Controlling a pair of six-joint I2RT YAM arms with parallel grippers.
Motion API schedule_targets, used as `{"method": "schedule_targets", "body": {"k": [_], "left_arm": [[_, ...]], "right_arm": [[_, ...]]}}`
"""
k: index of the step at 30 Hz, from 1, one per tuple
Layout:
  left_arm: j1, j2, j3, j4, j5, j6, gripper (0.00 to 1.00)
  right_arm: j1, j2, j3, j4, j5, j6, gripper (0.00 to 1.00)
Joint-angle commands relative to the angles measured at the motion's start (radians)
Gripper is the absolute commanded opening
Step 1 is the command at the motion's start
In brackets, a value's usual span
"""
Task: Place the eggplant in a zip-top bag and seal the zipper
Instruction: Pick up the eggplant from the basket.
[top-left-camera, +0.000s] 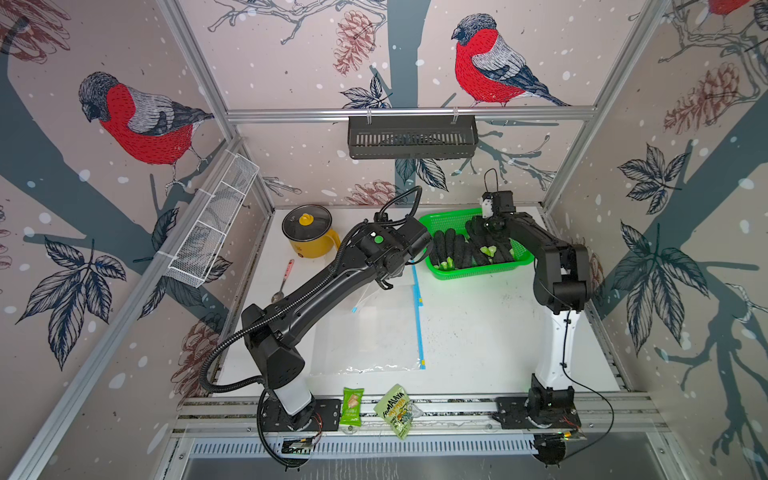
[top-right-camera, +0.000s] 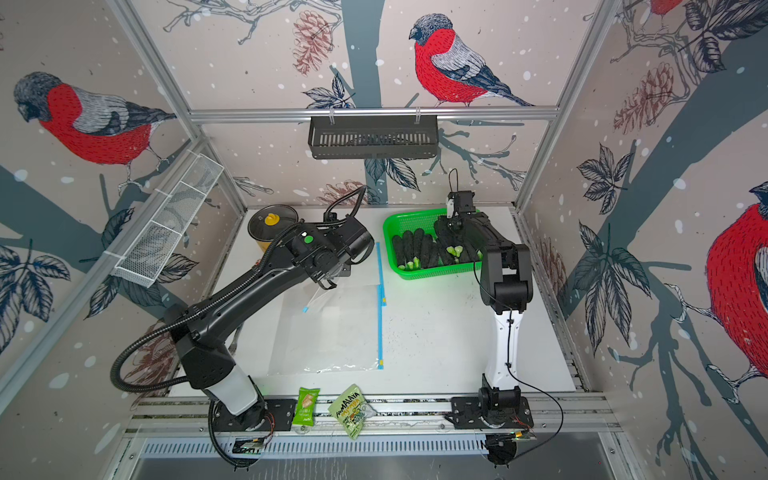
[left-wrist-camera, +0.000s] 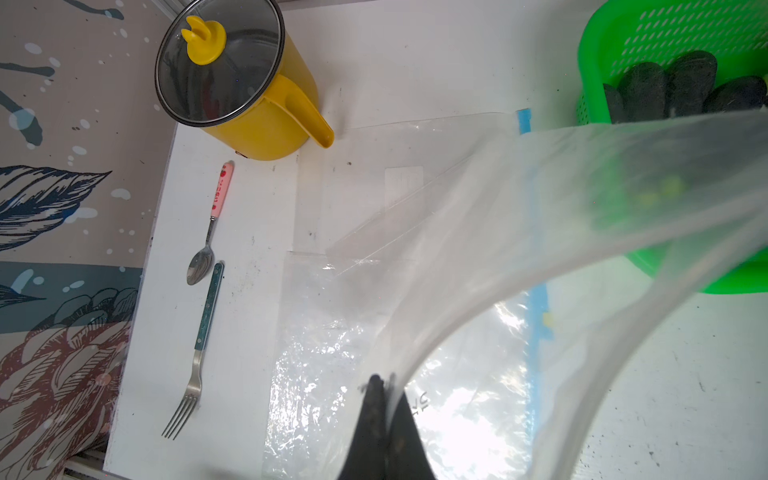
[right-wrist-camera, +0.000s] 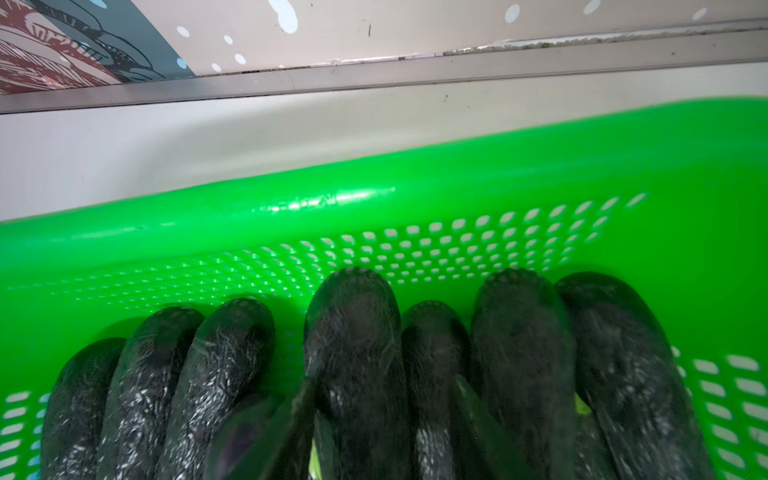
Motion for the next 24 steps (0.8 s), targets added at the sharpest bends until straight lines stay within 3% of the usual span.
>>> {"method": "schedule_targets", "body": {"k": [1, 11, 16, 24], "left_arm": [[-0.002, 0.004, -0.017, 0.010, 0.022, -0.014, 0.00], [0.000, -0.025, -0.143, 0.276, 0.145, 0.043, 0.00], [0.006, -0.067, -0.220, 0.408, 0.189, 0.047, 0.00], [0.006, -0.111, -0.300, 0.516, 0.166, 0.045, 0.00]], "right_arm": [[0.002, 0.013, 0.009, -0.016, 0.024, -0.013, 0.52], [0.024, 0.034, 0.017, -0.016, 0.037, -0.026, 0.49], [0.025, 0.021, 0.009, -0.009, 0.027, -0.019, 0.29], [0.018, -0.112, -0.067, 0.044, -0.032, 0.006, 0.21]]}}
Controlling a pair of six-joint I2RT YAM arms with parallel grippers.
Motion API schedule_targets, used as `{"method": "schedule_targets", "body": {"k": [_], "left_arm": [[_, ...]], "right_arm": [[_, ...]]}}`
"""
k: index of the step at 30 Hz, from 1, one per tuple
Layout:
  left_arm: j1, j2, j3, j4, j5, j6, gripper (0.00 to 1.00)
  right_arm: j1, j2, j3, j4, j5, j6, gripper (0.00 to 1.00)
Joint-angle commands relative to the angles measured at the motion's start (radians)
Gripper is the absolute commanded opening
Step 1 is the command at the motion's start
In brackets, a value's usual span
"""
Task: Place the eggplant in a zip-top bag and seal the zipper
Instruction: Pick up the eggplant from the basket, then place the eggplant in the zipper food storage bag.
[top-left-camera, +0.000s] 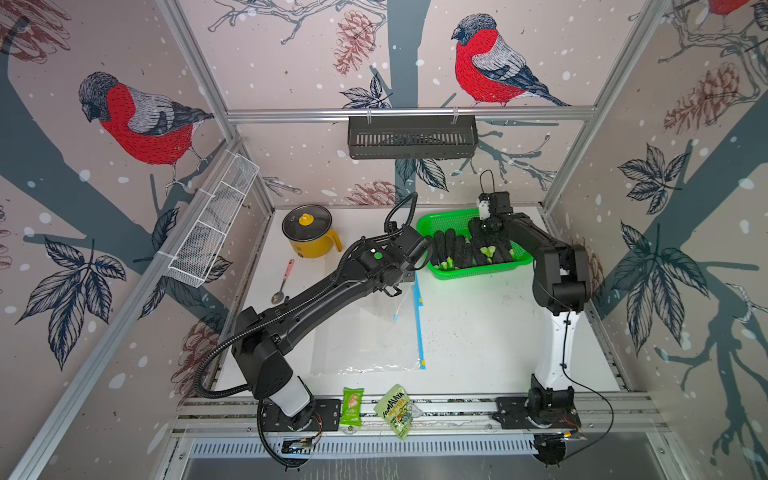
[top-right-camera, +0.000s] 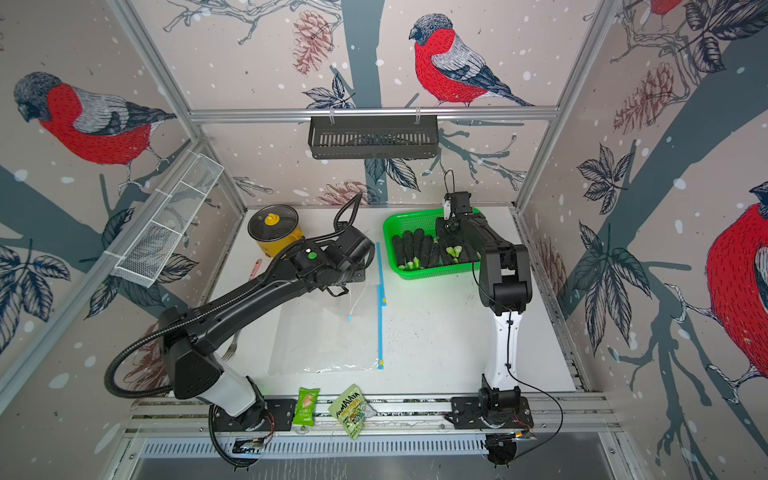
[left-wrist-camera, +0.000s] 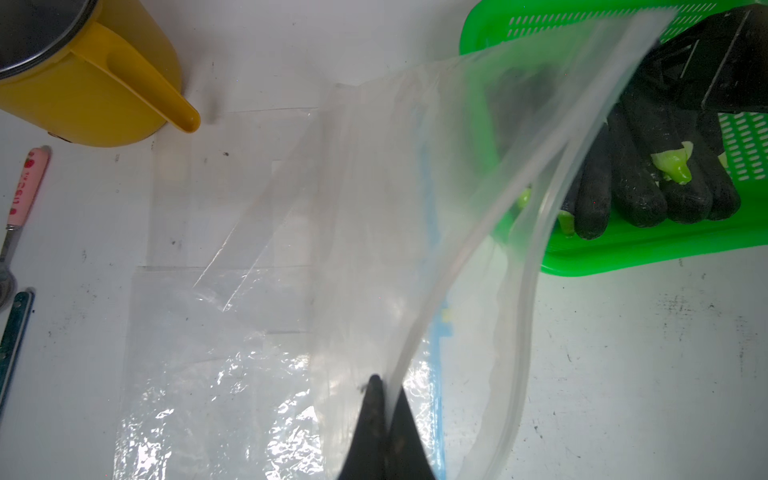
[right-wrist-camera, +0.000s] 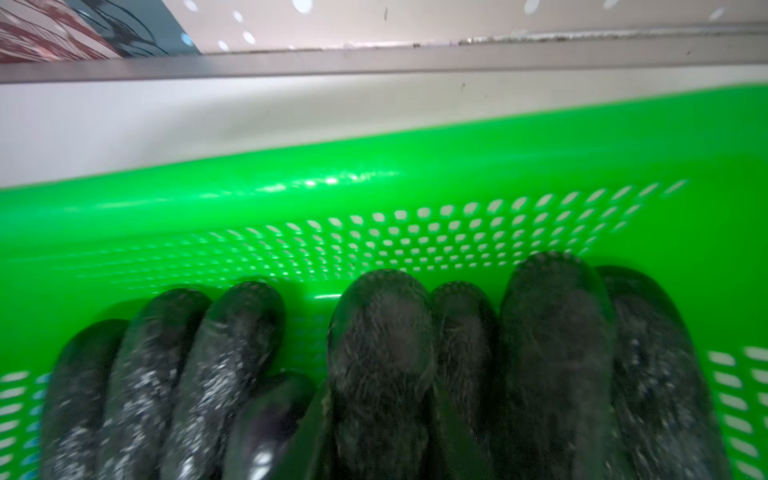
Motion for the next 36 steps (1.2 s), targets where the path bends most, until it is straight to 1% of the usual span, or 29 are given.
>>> {"method": "schedule_targets", "body": {"k": [1, 7, 13, 16, 21, 25, 27, 31, 36], "left_arm": [[0.001, -0.021, -0.015, 0.079, -0.016, 0.004, 0.00], [0.002, -0.029, -0.026, 0.117, -0.012, 0.013, 0.00], [0.003, -0.026, -0.028, 0.152, 0.008, 0.017, 0.00], [0.005, -0.024, -0.027, 0.164, 0.020, 0.012, 0.00], [0.004, -0.034, -0.028, 0.204, 0.060, 0.008, 0.00], [0.007, -0.029, -0.022, 0.220, 0.076, 0.007, 0.00], [0.009, -0.024, -0.020, 0.222, 0.079, 0.005, 0.00], [0.015, -0.020, -0.018, 0.231, 0.096, -0.003, 0.00], [0.022, -0.024, -0.020, 0.245, 0.111, -0.017, 0.00]], "right_arm": [[-0.007, -0.065, -0.034, 0.052, -0.045, 0.019, 0.21], [-0.022, -0.159, -0.096, 0.073, -0.103, 0.045, 0.20], [-0.023, -0.289, -0.215, 0.127, -0.179, 0.083, 0.19], [-0.024, -0.374, -0.289, 0.161, -0.218, 0.112, 0.19], [-0.008, -0.570, -0.448, 0.273, -0.292, 0.196, 0.18], [0.070, -0.728, -0.558, 0.362, -0.283, 0.244, 0.18], [0.124, -0.813, -0.630, 0.453, -0.272, 0.292, 0.17], [0.234, -0.936, -0.734, 0.605, -0.195, 0.383, 0.17], [0.377, -1.014, -0.829, 0.774, -0.081, 0.460, 0.16]]}}
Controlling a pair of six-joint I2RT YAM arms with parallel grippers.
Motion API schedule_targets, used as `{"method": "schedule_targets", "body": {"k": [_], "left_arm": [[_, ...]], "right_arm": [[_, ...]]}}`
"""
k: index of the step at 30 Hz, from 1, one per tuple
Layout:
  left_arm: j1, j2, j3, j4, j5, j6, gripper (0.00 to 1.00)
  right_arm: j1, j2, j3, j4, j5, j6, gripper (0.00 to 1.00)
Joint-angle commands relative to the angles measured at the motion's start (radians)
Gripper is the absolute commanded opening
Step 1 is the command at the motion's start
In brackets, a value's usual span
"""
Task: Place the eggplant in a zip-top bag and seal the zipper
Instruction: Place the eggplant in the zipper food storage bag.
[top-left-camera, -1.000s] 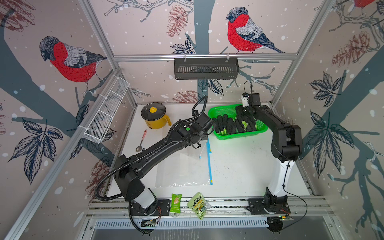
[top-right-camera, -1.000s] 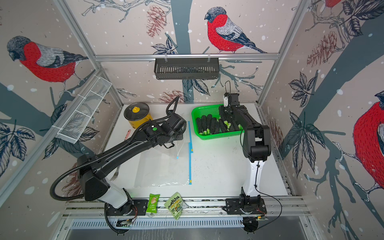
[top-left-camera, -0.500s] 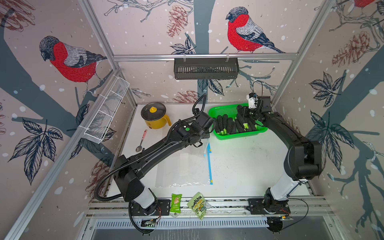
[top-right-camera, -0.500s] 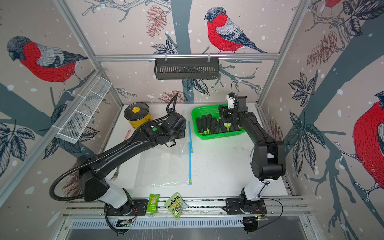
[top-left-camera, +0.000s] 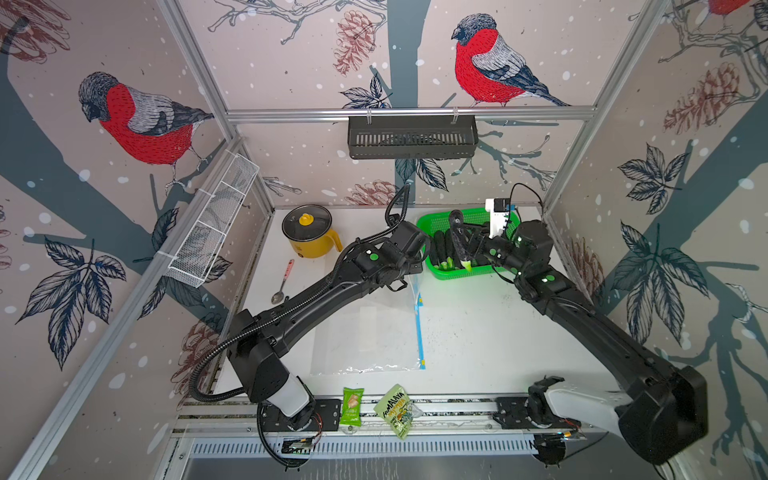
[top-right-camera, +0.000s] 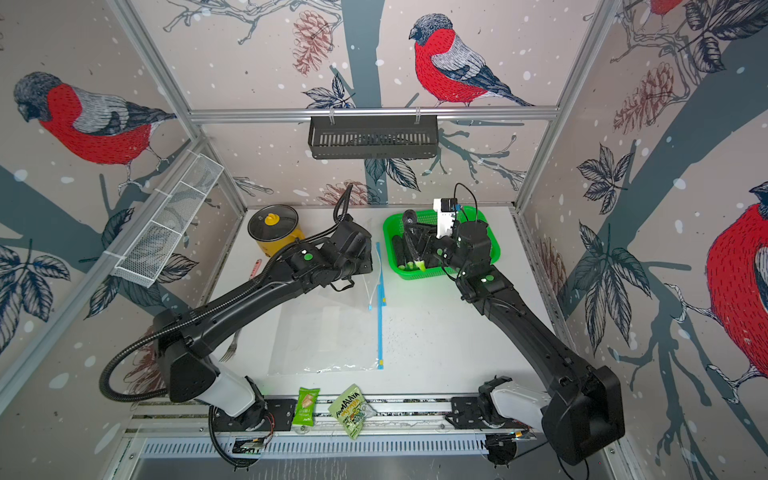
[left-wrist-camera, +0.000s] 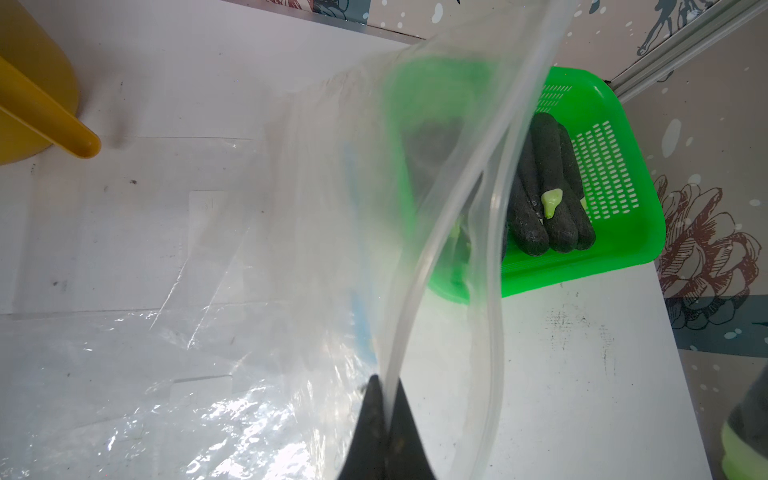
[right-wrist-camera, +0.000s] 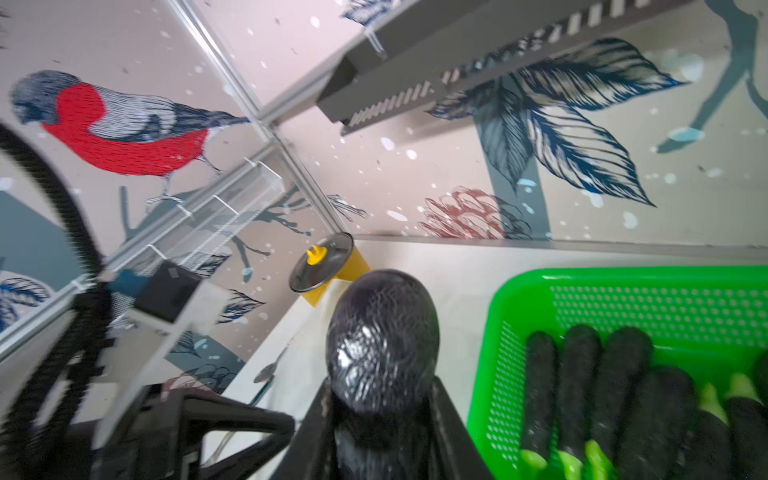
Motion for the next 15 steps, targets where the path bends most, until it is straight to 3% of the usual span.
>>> {"method": "schedule_targets", "body": {"k": [1, 6, 15], "left_arm": [[0.006, -0.007, 0.003, 0.049, 0.010, -0.019, 0.00], [0.018, -0.023, -0.004, 0.079, 0.038, -0.042, 0.00], [0.032, -0.058, -0.038, 0.123, 0.067, -0.075, 0.00]], "right_arm": [[0.067, -0.032, -0.040, 0.193, 0.124, 0.079, 0.16], [0.120, -0.044, -0.102, 0.341, 0.170, 0.131, 0.16], [0.138, 0.045, -0.091, 0.498, 0.142, 0.205, 0.16]]}}
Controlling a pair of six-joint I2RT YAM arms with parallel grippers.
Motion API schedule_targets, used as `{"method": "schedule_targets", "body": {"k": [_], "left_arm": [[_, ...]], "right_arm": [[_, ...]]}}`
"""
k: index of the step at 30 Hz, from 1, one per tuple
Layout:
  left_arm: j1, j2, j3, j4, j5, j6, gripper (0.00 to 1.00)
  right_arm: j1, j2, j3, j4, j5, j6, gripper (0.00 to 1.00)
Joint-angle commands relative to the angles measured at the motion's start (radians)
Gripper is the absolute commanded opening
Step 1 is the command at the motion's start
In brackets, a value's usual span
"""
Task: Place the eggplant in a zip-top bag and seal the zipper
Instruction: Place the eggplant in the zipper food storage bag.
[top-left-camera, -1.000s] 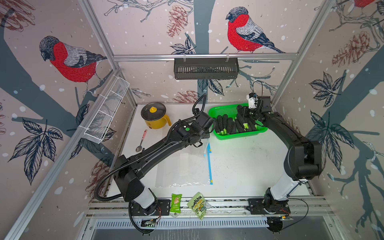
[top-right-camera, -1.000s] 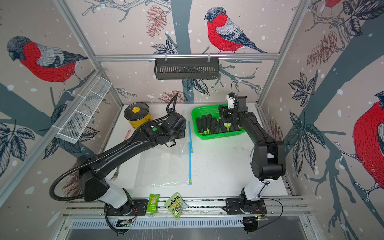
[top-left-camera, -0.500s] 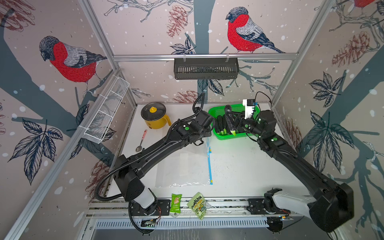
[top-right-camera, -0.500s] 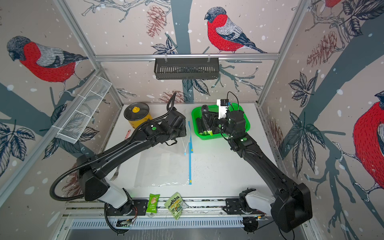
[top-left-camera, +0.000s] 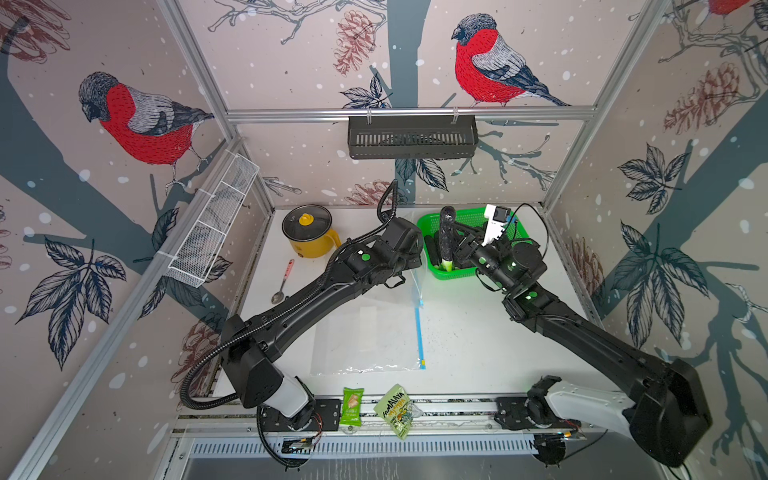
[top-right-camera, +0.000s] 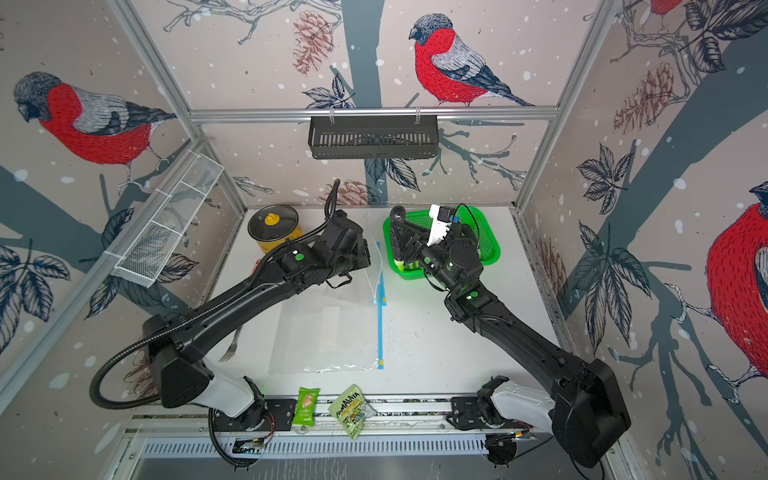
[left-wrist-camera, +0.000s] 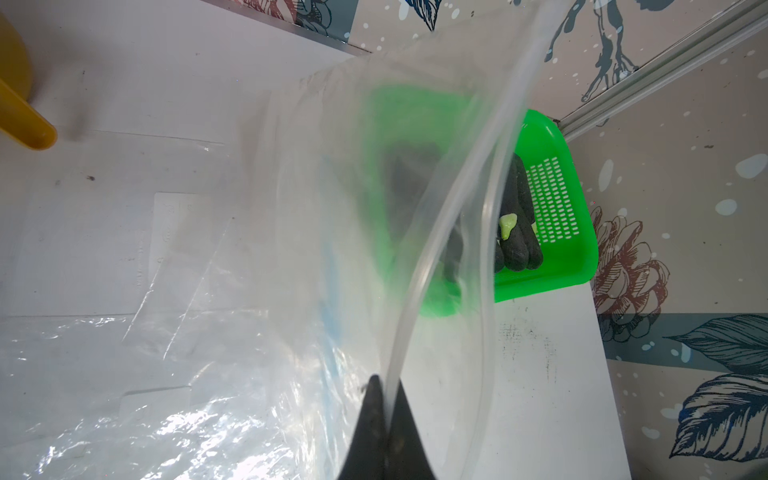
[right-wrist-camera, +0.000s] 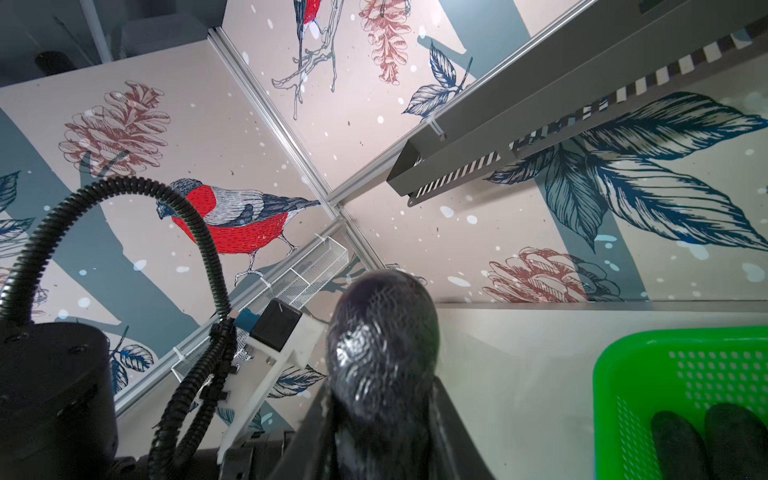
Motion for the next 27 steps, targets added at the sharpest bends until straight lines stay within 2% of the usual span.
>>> {"method": "schedule_targets", "body": {"k": [1, 19, 27], "left_arm": [[0.004, -0.012, -0.008, 0.044, 0.007, -0.024, 0.00], [0.025, -0.034, -0.037, 0.080, 0.027, -0.030, 0.00], [0.037, -0.037, -0.058, 0.106, 0.052, -0.034, 0.00]], "right_arm": [[0.011, 0.024, 0.020, 0.121, -0.012, 0.036, 0.16], [0.062, 0.231, 0.043, 0.268, -0.012, 0.082, 0.15], [0.065, 0.248, 0.045, 0.337, 0.001, 0.106, 0.15]]}}
